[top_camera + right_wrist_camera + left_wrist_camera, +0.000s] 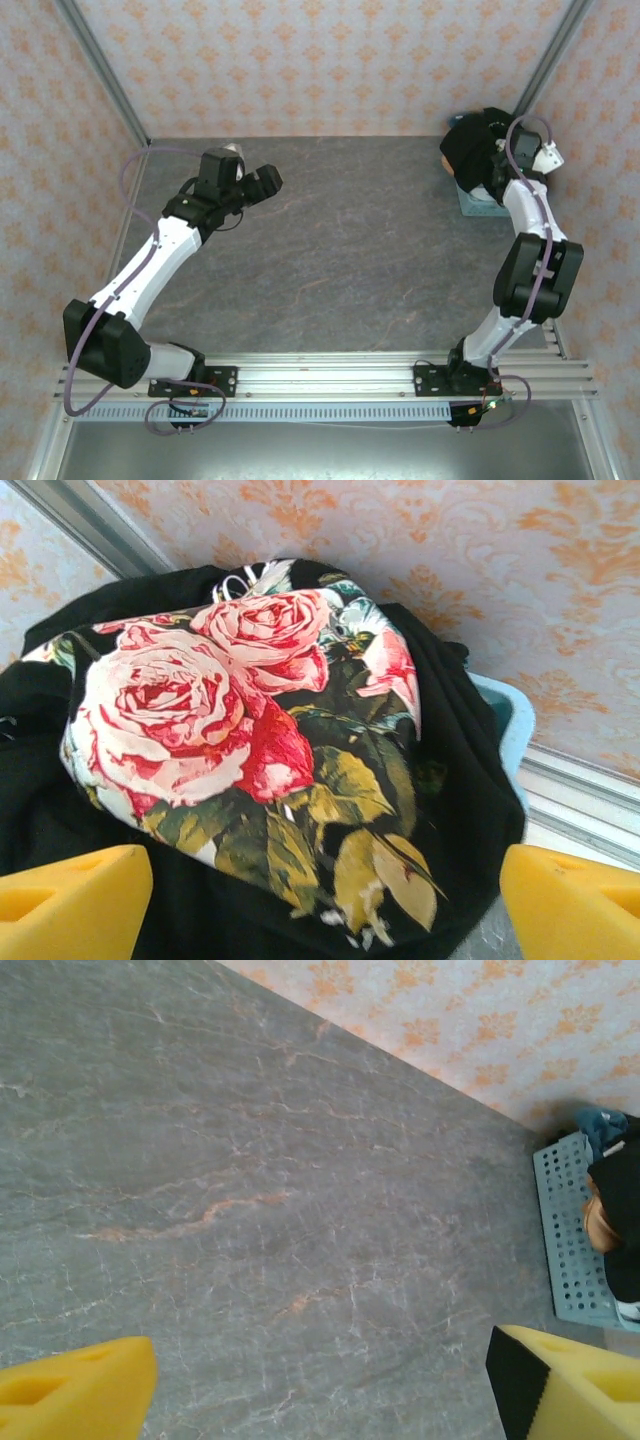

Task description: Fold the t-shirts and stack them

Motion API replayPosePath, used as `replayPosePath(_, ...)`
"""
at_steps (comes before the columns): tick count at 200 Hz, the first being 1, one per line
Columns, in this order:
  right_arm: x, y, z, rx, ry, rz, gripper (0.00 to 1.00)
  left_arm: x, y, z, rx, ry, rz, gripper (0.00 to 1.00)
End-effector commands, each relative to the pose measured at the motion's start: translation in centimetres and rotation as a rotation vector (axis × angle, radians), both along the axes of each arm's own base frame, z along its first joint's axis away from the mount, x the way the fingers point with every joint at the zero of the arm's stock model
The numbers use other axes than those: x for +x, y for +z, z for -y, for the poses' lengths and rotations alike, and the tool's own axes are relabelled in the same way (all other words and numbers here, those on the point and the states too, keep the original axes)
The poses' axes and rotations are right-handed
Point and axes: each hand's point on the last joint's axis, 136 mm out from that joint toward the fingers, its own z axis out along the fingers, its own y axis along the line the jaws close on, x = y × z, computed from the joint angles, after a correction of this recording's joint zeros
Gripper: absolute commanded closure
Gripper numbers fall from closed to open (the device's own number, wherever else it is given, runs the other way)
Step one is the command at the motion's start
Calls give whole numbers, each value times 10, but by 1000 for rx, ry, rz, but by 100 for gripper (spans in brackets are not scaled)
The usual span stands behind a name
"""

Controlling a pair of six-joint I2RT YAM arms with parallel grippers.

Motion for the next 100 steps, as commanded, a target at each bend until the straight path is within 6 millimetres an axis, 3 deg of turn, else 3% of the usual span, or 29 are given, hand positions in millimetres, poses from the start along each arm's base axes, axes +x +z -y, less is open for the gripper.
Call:
replayPosePath(1,-3,-30,11,8,1,-141,17,-5,17,11,-54,-41,19,14)
replayPosePath(31,9,-37,15,4,37,-169,44,-4,23,14,-57,-55,18,17)
replayPosePath(52,17,-26,9,17,86,-139,82,-5,25,13,-53,-55,17,20)
replayPosePath(62,18,-14,4,25,95,-98,94,-5,26,12,-47,-49,16,22)
replayPosePath(67,17,-3,2,16,99,-67,100,-5,26,11,-45,-46,15,23)
replayPosePath(100,-1,88,-34,-103,121,102,100,-5,26,7,-32,-28,18,27)
